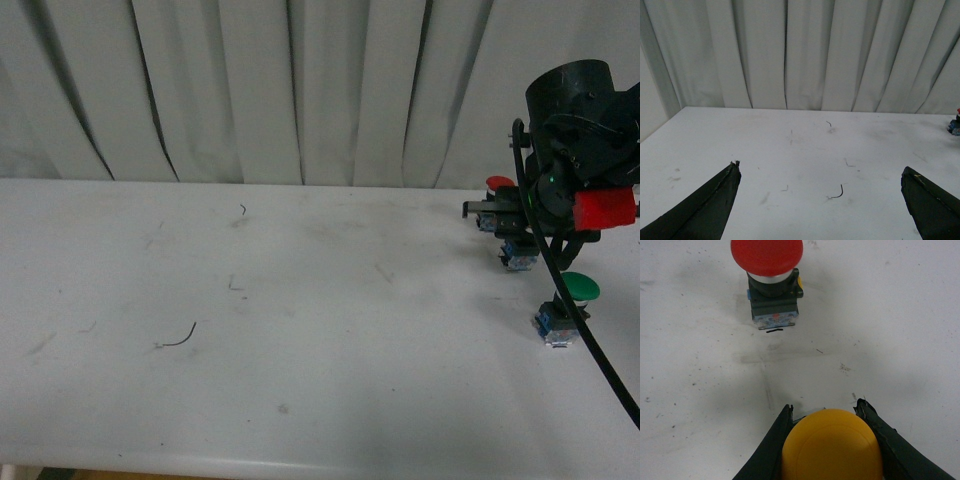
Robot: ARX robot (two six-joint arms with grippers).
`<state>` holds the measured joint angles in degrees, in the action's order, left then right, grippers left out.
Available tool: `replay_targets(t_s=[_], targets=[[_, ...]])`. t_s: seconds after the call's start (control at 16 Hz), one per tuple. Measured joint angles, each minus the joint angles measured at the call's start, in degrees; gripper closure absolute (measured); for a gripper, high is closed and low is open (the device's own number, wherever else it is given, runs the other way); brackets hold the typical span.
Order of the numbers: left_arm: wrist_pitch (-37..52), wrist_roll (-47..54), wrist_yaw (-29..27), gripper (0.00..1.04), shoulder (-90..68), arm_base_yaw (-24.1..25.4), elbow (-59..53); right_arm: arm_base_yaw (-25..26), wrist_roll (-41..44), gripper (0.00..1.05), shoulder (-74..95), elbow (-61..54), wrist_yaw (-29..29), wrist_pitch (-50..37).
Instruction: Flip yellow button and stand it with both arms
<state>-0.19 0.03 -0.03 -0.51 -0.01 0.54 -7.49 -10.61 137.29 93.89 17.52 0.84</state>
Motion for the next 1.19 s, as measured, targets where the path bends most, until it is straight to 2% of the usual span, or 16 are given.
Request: replay_targets(t_s=[0.38,0.44,0.5,0.56,0.63,0.81,1.0,1.19], targets=[[0.0,0.0,0.0,0.07,0.0,0.0,0.0,0.1,0.2,0.7,0.5,-0.8,0.3,-0.3],[0.0,0.0,0.0,0.07,0.0,0.0,0.0,0.0,0.6,0.54,0.5,-0.8,0.3,-0.3],[0.0,0.0,0.0,0.07,0.0,0.0,0.0,0.0,0.6,0.19,0.5,-0.8,0.3,-0.5],[0.0,0.0,0.0,0.07,0.0,0.0,0.0,0.0,0.6,0.08,0.5,-0.8,0.3,-0.5],[0.0,0.0,0.0,0.07,0.0,0.0,0.0,0.1,0.6,0.05,0.5,-0.8,0.3,-0.9],[0.0,0.0,0.0,0.07,0.0,0.0,0.0,0.5,0.6,0.06,-3.5,-4.8,-1.2,-5.4],[0.0,0.0,0.0,0.07,0.0,0.0,0.0,1.2,1.7,0.06,-16.1,-15.5,-5.4,-17.4],[0.0,0.0,0.0,0.07,0.0,0.0,0.0,2.8,2.1,0.06,-32.7,-31.6,-11.4,-29.5]])
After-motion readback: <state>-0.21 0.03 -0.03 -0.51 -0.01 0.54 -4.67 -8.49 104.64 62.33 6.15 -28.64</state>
